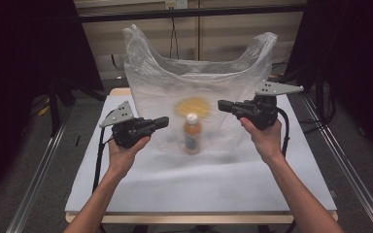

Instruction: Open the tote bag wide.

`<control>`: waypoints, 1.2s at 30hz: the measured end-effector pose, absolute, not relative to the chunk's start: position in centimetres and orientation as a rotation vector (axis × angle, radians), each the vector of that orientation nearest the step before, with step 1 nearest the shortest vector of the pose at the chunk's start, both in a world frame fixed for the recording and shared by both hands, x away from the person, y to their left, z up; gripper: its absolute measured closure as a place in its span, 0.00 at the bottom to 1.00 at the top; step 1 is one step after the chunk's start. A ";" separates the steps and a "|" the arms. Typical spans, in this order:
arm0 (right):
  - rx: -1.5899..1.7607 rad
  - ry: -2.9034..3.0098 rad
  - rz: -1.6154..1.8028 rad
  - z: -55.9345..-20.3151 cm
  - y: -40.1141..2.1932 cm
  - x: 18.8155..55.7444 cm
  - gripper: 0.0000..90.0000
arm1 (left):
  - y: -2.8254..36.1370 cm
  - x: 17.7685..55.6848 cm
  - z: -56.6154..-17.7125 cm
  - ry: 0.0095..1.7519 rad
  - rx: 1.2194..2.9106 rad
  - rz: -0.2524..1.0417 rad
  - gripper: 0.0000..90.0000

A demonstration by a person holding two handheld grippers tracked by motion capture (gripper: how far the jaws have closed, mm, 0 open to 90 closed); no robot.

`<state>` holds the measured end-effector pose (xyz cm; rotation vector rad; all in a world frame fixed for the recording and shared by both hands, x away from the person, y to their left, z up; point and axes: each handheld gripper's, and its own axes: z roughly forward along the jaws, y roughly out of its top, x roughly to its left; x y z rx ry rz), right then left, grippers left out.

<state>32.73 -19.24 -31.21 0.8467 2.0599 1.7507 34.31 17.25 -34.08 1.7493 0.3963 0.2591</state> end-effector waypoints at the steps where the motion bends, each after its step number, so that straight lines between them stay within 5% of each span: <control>1: 0.844 2.050 1.753 -30.7 -19.1 32.9 1.00 | 17.0 34.6 -33.7 0.391 1.750 0.262 1.00; 36: 0.887 2.021 1.634 -23.4 -16.3 38.7 1.00 | 12.8 41.0 -22.8 0.357 1.688 0.326 1.00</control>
